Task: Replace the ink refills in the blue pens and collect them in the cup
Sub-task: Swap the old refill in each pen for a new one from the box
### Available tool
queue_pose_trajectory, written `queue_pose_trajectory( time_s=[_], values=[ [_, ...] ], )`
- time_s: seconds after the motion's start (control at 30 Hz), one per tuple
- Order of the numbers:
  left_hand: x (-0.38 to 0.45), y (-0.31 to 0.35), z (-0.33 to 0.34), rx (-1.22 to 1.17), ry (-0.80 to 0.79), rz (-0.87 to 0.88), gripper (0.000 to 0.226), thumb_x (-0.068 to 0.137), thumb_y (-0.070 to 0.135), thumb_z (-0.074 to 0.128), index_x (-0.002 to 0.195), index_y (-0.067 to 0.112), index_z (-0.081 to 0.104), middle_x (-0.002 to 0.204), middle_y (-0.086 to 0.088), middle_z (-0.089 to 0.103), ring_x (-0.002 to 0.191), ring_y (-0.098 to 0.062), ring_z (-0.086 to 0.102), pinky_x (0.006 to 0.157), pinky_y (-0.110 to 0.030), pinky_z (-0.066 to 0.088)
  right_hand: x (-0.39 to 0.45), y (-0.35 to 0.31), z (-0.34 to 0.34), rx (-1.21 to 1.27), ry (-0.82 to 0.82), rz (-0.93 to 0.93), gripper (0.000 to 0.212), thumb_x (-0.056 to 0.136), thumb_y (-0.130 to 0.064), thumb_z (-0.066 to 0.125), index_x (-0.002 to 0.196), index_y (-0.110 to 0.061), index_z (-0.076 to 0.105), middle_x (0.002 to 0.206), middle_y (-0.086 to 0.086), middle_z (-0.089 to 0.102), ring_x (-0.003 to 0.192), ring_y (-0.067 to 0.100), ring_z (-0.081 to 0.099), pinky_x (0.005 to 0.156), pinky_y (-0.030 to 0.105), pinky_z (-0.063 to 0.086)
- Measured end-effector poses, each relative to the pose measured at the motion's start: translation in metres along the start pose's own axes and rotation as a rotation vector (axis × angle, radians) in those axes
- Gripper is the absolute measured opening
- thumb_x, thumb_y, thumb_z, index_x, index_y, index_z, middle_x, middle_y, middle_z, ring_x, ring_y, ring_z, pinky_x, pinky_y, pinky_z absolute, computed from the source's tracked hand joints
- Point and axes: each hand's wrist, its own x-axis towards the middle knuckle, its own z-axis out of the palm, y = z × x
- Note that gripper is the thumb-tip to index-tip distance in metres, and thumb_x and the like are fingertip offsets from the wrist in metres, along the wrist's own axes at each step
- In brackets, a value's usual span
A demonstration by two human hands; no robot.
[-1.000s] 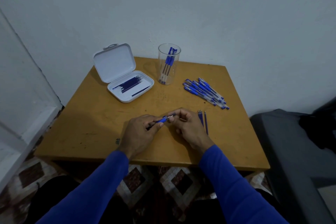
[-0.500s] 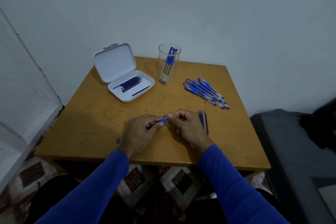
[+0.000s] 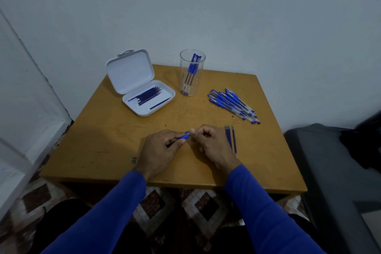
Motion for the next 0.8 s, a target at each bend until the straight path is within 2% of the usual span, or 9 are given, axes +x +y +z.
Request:
queue_pose_trajectory(
  time_s=[0.1, 0.17, 0.3, 0.47, 0.57, 0.67, 0.7, 0.8],
  values=[
    [0.0006, 0.0002, 0.0004, 0.012, -0.002, -0.001, 0.022, 0.092, 0.026, 0.072, 0.114, 0.024, 0.076, 0.088, 0.019, 0.068, 0.081, -0.001, 0.062, 0.066, -0.012, 0.046, -0.0009, -0.0038, -0.0013, 0.068, -0.009, -0.001, 0.023, 0.097, -0.029, 0.068, 0.102, -0.006, 0.07, 0.082, 0.015, 0.064, 0.057, 0.004, 0.053, 0.052, 0.018, 0.045],
    [0.0005, 0.0004, 0.001, 0.021, -0.008, -0.012, 0.022, 0.093, 0.026, 0.072, 0.114, 0.024, 0.076, 0.089, 0.018, 0.068, 0.081, 0.002, 0.061, 0.066, -0.012, 0.046, -0.0014, -0.0042, -0.0039, 0.117, -0.051, -0.001, 0.017, 0.097, -0.018, 0.068, 0.111, -0.009, 0.069, 0.085, 0.011, 0.062, 0.058, 0.003, 0.053, 0.051, 0.017, 0.045],
    [0.0, -0.0004, 0.001, 0.004, 0.006, 0.003, 0.022, 0.091, 0.026, 0.073, 0.112, 0.025, 0.076, 0.084, 0.019, 0.068, 0.077, -0.003, 0.062, 0.063, -0.014, 0.046, 0.0005, 0.0011, -0.0051, 0.074, -0.044, -0.019, 0.011, 0.098, -0.012, 0.065, 0.103, -0.012, 0.075, 0.086, 0.008, 0.064, 0.063, 0.007, 0.053, 0.054, 0.019, 0.046],
    [0.0005, 0.0005, 0.0004, 0.016, 0.024, -0.004, 0.023, 0.088, 0.026, 0.076, 0.111, 0.026, 0.076, 0.079, 0.022, 0.065, 0.077, -0.002, 0.062, 0.062, -0.013, 0.046, 0.0017, 0.0015, 0.0002, 0.044, 0.006, 0.002, 0.009, 0.098, -0.015, 0.066, 0.097, -0.012, 0.074, 0.092, 0.022, 0.066, 0.062, 0.009, 0.054, 0.055, 0.02, 0.047],
    [-0.0004, 0.0009, 0.0012, 0.038, 0.02, 0.001, 0.024, 0.088, 0.026, 0.076, 0.112, 0.024, 0.076, 0.079, 0.024, 0.062, 0.079, 0.003, 0.061, 0.063, -0.009, 0.045, 0.0017, 0.0015, 0.0021, 0.005, 0.015, 0.005, 0.009, 0.099, -0.017, 0.065, 0.096, -0.014, 0.073, 0.091, 0.018, 0.068, 0.062, 0.009, 0.056, 0.056, 0.02, 0.048],
    [-0.0009, 0.0015, 0.0007, 0.037, 0.035, 0.002, 0.022, 0.089, 0.026, 0.075, 0.112, 0.025, 0.075, 0.08, 0.021, 0.063, 0.079, 0.001, 0.061, 0.062, -0.01, 0.045, 0.0023, -0.0014, 0.0003, 0.003, -0.001, 0.024, 0.009, 0.099, -0.017, 0.065, 0.101, -0.016, 0.073, 0.091, 0.011, 0.07, 0.061, 0.009, 0.057, 0.054, 0.018, 0.047],
    [-0.0009, 0.0023, 0.0007, 0.033, 0.041, -0.001, 0.022, 0.09, 0.025, 0.075, 0.112, 0.025, 0.075, 0.08, 0.02, 0.063, 0.079, 0.001, 0.06, 0.063, -0.01, 0.045, 0.003, -0.0017, -0.0017, 0.036, -0.02, 0.049, 0.012, 0.099, -0.014, 0.064, 0.107, -0.017, 0.072, 0.093, 0.007, 0.07, 0.061, 0.008, 0.057, 0.052, 0.016, 0.045],
    [-0.0008, 0.0053, -0.0003, 0.028, 0.082, -0.015, 0.021, 0.092, 0.024, 0.072, 0.113, 0.023, 0.075, 0.083, 0.021, 0.063, 0.082, 0.007, 0.059, 0.066, -0.007, 0.045, 0.0074, -0.0011, -0.006, 0.058, -0.049, 0.116, 0.04, 0.098, -0.003, 0.06, 0.131, -0.024, 0.061, 0.107, 0.004, 0.069, 0.069, 0.01, 0.06, 0.05, 0.015, 0.044]
  ],
)
